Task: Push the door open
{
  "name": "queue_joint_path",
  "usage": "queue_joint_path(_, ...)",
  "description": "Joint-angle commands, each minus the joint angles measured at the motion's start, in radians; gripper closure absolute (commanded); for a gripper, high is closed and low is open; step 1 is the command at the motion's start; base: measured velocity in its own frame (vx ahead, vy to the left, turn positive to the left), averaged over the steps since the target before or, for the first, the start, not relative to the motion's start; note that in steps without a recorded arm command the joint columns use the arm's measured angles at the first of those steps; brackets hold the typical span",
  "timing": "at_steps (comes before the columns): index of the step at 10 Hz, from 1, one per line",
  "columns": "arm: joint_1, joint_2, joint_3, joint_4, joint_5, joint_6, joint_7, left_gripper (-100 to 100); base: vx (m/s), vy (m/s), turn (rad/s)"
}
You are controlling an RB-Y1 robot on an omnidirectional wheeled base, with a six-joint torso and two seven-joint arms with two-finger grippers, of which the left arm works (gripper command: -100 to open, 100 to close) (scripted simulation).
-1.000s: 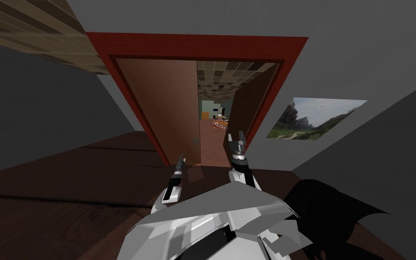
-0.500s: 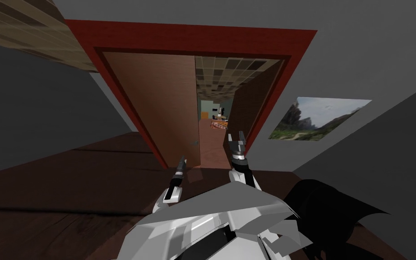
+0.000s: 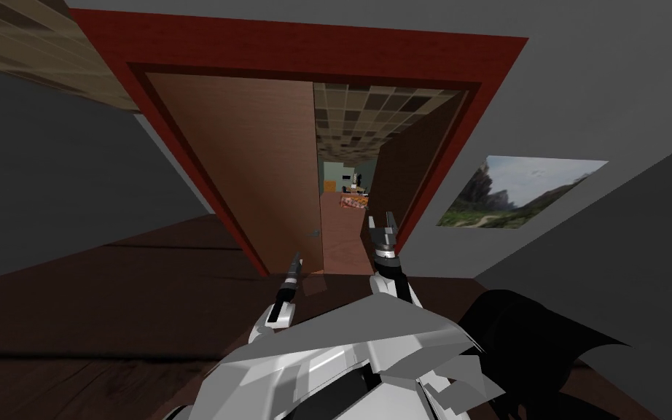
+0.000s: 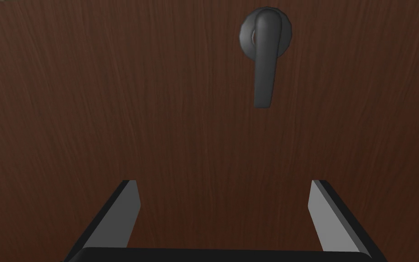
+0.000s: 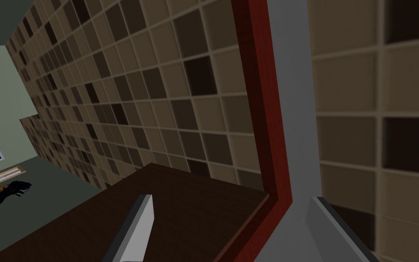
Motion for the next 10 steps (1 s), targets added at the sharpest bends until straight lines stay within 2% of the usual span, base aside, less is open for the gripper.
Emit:
queue_joint_path(1, -0.017, -0.003, -0.001, 0.039, 0.000, -0.010, -0.001, -100, 0.078, -0.005, -0.019)
queue_joint_path(8, -0.065, -0.018, -0.012, 0.155, -0.004, -0.025, -0.007, -100, 0.083, -0.006, -0.022)
queue_joint_path(10, -0.070, -0.020, -0.014, 0.165, -0.005, -0.026, -0.007, -100, 0.056, -0.002, -0.005)
